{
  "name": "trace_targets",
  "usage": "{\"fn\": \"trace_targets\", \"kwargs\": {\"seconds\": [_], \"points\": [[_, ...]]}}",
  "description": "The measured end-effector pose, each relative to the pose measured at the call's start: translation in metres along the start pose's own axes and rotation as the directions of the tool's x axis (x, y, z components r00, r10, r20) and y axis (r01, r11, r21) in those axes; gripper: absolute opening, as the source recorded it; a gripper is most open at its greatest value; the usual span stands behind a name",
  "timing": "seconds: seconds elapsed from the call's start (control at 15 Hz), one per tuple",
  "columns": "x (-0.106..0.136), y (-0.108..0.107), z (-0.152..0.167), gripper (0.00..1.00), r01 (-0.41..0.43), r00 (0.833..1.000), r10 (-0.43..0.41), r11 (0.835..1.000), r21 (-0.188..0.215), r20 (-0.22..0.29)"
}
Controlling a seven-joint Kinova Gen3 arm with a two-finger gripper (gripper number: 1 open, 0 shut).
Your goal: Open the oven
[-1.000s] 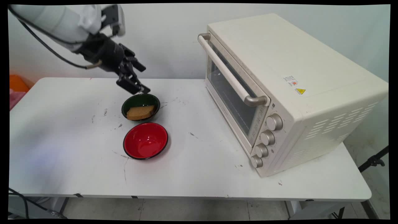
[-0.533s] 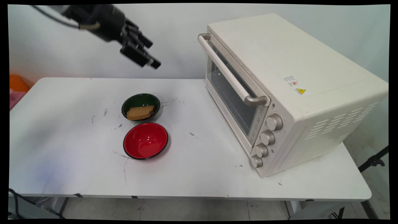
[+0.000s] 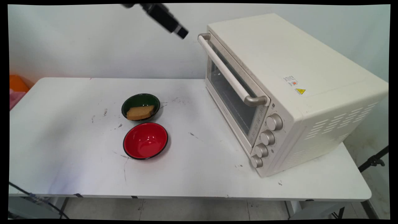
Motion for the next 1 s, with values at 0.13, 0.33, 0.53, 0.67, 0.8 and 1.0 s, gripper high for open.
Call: {"fn": "trace_targets", "kwargs": {"seconds": [0.13,0.33,0.53,0.67,0.8,1.0], "points": [[0.015,0.005,0.008,1.0,0.011,1.0,-0.011,1.0,0.004,0.002],[0.033,0.01,0.027,1.0,0.003,1.0,-0.003,1.0,0.016,0.022],[0.046,0.012,0.053,1.0,-0.022,0.998,0.02,0.999,0.025,0.055],[0.052,0.013,0.072,1.0,-0.03,0.997,0.027,0.999,0.03,0.078],[0.054,0.014,0.086,1.0,-0.033,0.995,0.03,0.999,0.029,0.097],[0.058,0.017,0.112,1.0,-0.045,0.991,0.042,0.999,0.02,0.128]]}}
